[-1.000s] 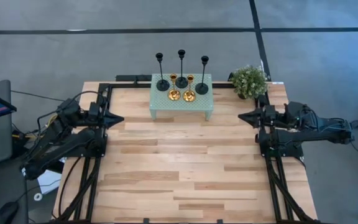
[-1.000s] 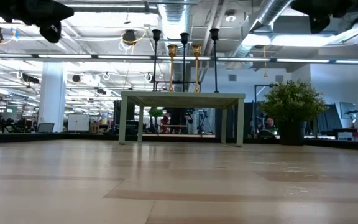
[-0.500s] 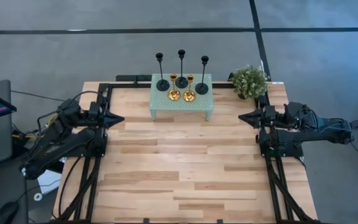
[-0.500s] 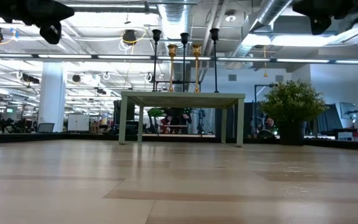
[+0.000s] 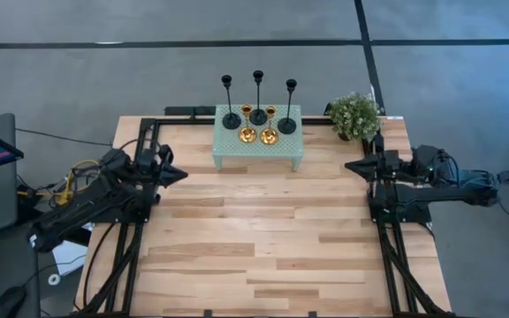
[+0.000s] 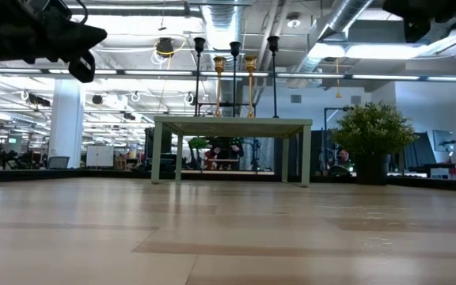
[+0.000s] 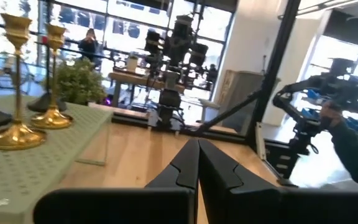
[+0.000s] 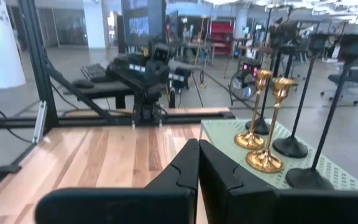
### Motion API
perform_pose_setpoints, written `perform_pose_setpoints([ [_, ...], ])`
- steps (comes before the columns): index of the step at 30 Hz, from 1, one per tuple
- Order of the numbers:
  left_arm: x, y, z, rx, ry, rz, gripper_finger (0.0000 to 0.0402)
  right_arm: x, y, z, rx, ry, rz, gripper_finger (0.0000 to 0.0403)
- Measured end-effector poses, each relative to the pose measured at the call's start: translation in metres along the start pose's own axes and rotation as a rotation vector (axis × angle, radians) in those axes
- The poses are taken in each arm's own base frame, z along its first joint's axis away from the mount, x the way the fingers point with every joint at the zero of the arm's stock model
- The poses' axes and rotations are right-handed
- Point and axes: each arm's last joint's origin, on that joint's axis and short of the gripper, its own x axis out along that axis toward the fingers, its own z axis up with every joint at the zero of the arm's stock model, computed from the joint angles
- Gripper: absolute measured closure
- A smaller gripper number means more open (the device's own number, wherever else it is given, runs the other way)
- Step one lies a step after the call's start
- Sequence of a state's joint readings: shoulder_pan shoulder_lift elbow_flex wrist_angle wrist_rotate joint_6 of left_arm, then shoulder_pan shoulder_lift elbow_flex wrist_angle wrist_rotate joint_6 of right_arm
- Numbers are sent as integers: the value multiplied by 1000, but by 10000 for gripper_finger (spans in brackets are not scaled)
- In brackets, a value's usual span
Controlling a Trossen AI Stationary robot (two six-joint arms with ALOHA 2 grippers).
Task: Pick & Place candle stick holders
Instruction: Return to Home Position
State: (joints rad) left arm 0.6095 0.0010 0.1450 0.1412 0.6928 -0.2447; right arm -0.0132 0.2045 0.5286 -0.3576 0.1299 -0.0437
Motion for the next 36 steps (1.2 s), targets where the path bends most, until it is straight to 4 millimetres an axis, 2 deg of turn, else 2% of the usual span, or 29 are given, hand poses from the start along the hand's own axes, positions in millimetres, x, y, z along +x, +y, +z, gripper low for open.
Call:
perform_pose_setpoints([
  [4, 2, -1, -6, -12, 4, -30, 396, -10, -1, -4, 13, -49, -2, 403],
  [8, 3, -2, -10, -2, -16, -66, 396, -18, -1, -20, 34, -90, -3, 403],
  [12, 4, -4, -10, 0, -31, -70, 396, -12, 0, -33, 56, -89, -3, 403],
  [25, 6, -7, -10, -8, -30, -112, 396, -12, 0, -32, 48, -95, -5, 403],
  [30, 7, -8, -10, 10, -31, -129, 396, 1, 2, -52, 41, -88, -5, 403],
  [34, 7, -9, -10, 11, -32, -136, 396, 13, 5, -76, 41, -61, -5, 403],
  [36, 7, -9, -10, 12, -33, -136, 396, 16, 5, -79, 45, -80, -6, 403],
])
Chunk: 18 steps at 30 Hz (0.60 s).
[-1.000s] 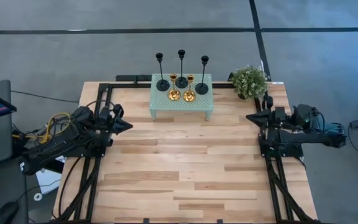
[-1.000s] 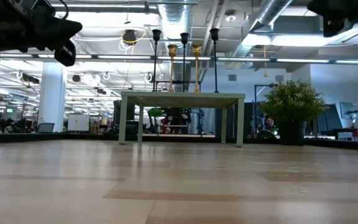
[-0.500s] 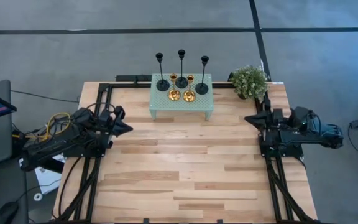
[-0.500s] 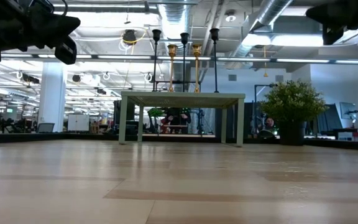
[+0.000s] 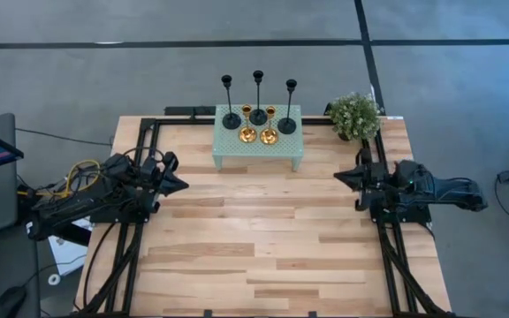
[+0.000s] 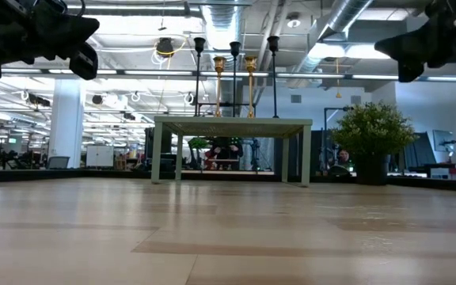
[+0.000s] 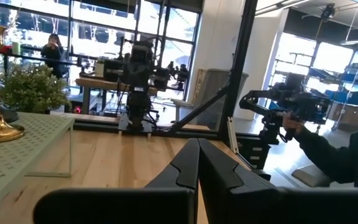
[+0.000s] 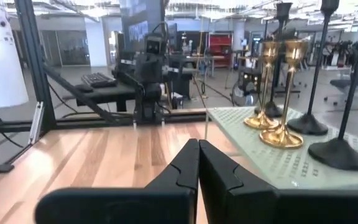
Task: Pick & Place candle stick holders
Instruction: Return to Home Position
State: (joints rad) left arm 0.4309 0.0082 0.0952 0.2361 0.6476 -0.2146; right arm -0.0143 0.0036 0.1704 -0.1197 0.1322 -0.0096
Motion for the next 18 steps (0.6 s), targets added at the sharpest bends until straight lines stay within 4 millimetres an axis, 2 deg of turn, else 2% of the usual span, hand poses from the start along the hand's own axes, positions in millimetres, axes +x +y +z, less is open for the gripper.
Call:
perform_pose_setpoints([
  [11, 0, 0, 0, 0, 0, 0, 396, 6, 1, -29, 25, 87, 2, 403],
  [18, 0, 0, 0, -1, 2, 0, 396, 8, 2, -37, 31, 106, 7, 403],
])
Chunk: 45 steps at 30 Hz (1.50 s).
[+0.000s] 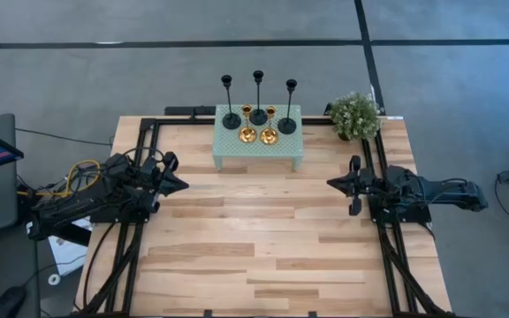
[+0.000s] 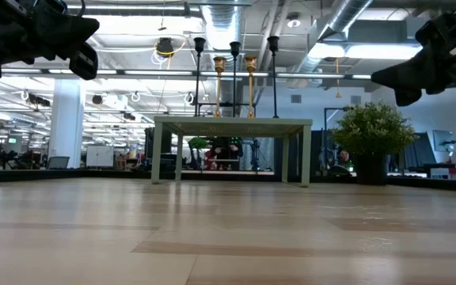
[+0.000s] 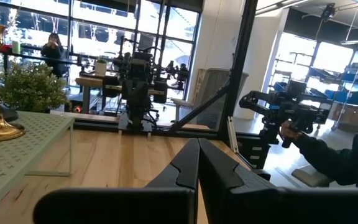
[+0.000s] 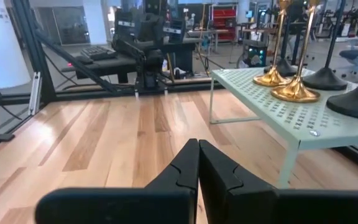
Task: Pick & Place candle stick holders
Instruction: Return to Home Position
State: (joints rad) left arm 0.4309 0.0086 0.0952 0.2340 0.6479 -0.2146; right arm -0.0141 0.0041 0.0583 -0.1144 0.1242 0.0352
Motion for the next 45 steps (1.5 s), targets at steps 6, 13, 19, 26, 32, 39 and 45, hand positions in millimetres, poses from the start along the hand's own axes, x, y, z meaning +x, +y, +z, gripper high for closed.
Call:
perform_pose_setpoints([
  [6, 0, 0, 0, -1, 1, -4, 396, 0, 1, 0, -36, 4, 27, 403],
  [13, 0, 0, 0, -1, 2, -4, 396, 0, 1, -1, -43, 7, 27, 403],
  [19, 0, 0, 0, -7, 2, -3, 396, 0, 1, -1, 13, 8, 27, 403],
  [26, 0, 0, 0, -8, 2, -3, 395, 0, 1, -1, 44, 9, 27, 403],
  [32, 0, 0, 0, -8, 2, -3, 394, 0, 1, -1, 43, 10, 27, 403],
  [39, 0, 0, 0, -8, 2, -3, 394, 0, 1, -1, 43, 10, 27, 403],
  [45, 0, 0, 0, -7, 0, -3, 393, 0, 1, -1, 43, 11, 27, 403],
])
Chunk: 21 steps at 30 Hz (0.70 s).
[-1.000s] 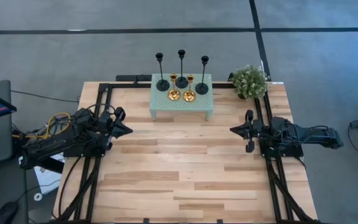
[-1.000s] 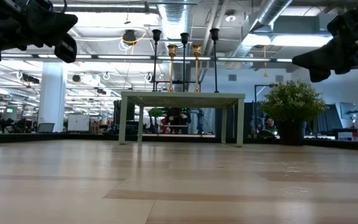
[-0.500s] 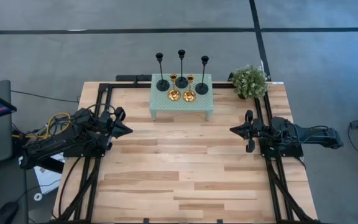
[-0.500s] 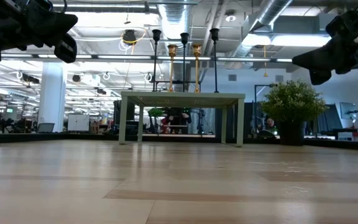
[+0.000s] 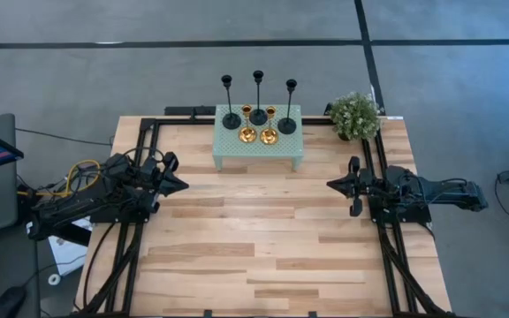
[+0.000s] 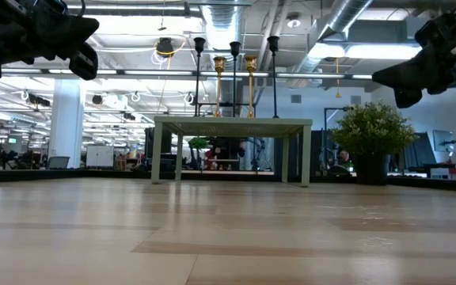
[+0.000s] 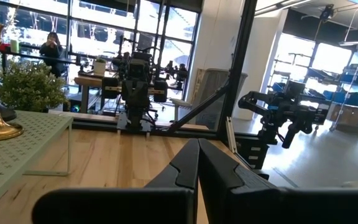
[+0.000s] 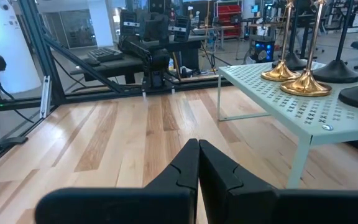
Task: Pick & Place candle stick holders
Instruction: Return to Home Position
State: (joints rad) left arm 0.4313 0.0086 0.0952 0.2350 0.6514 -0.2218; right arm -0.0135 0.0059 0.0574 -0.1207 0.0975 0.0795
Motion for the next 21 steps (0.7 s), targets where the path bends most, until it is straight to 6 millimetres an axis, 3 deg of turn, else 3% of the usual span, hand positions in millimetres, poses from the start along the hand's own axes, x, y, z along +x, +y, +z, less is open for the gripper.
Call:
perform_pose_setpoints([
  [9, 1, -1, 0, 2, -4, -18, 393, 0, 0, 0, 0, 0, 0, 403],
  [14, 4, -7, 0, 91, -15, -62, 393, 0, 0, 0, 0, 0, 0, 403],
  [21, 6, -3, -17, 51, -11, 239, 393, 0, 0, 0, 0, 1, 0, 403],
])
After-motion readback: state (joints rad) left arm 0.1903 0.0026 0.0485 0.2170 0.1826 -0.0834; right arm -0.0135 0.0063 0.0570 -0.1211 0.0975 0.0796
